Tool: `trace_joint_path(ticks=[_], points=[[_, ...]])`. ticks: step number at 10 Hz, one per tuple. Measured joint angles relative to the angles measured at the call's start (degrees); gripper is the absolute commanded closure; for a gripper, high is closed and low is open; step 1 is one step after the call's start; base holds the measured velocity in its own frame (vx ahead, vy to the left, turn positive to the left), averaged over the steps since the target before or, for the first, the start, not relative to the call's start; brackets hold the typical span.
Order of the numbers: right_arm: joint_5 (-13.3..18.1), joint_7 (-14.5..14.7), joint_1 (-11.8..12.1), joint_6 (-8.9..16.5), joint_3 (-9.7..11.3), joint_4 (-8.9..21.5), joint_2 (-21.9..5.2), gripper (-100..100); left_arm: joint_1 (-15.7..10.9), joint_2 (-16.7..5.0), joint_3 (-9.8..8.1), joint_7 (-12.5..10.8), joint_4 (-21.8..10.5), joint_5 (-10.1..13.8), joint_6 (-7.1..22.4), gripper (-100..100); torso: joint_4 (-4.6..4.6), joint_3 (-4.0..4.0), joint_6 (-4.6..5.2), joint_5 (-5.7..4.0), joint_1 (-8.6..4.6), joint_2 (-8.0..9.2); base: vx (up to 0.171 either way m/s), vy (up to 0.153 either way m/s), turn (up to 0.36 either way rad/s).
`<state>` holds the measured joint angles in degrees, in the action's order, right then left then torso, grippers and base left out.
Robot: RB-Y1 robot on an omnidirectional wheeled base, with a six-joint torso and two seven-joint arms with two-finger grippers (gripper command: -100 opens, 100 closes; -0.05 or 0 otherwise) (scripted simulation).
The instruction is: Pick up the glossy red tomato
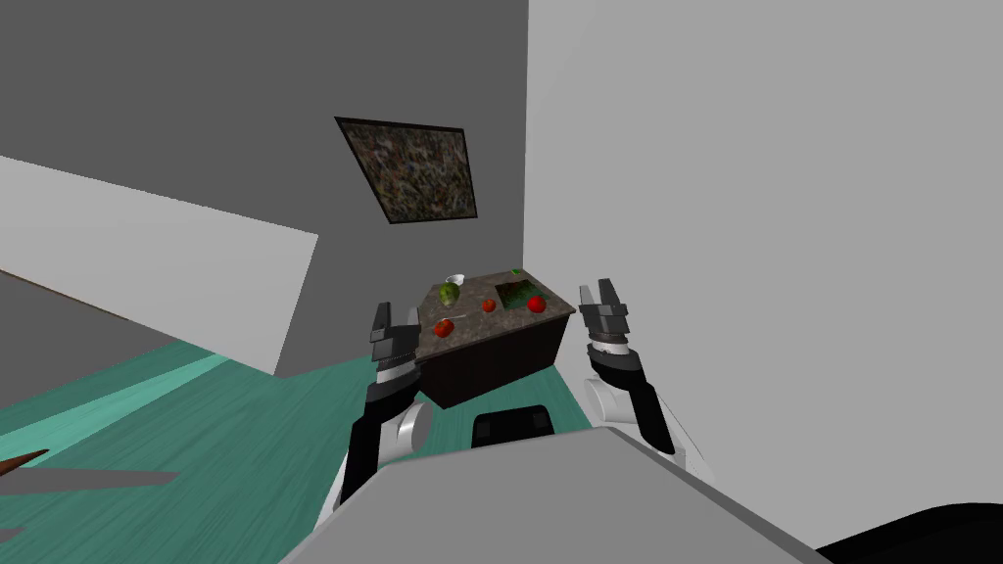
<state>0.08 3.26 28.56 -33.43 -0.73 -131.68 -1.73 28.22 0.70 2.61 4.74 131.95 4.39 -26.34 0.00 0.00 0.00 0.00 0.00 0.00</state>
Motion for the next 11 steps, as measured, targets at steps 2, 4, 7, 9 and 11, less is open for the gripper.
trace_joint_path(ticks=[2, 4, 7, 9, 11], points=[[0.0, 0.0, 0.0, 0.0, 0.0, 0.0, 0.0, 0, 0.16, -2.42, -0.28, 0.3, -0.13, -0.47, 0.47, -100, 0.02, 0.05, 0.0, 0.01, 0.05, 0.08, -0.033, 0.011, -0.031], [0.0, 0.0, -0.01, 0.0, 0.0, 0.0, 0.0, 0, 0.64, -5.41, -0.99, 0.64, -0.48, -1.12, 1.21, -100, 0.04, 0.1, 0.0, 0.02, 0.07, 0.18, -0.054, 0.013, -0.038], [0.0, 0.0, -0.01, 0.0, 0.0, 0.0, 0.0, 0, 1.74, -9.36, -2.06, 1.6, -1.45, -2.73, 2.56, -100, 0.06, 0.15, 0.0, 0.02, 0.07, 0.26, -0.066, 0.017, -0.057], [0.0, 0.0, -0.01, 0.0, 0.0, 0.0, 0.0, 0, 2.06, -11.58, -2.88, 2.42, -2.23, -4.04, 4.3, -100, 0.06, 0.16, 0.0, 0.03, 0.13, 0.28, -0.071, 0.023, -0.053], [0.0, 0.0, -0.01, 0.0, 0.0, 0.0, 0.0, 0, 2.95, -13.98, -3.98, 3.09, -2.91, -5.18, 5.75, -100, 0.07, 0.17, 0.0, 0.02, 0.11, 0.29, -0.073, 0.022, -0.064]])
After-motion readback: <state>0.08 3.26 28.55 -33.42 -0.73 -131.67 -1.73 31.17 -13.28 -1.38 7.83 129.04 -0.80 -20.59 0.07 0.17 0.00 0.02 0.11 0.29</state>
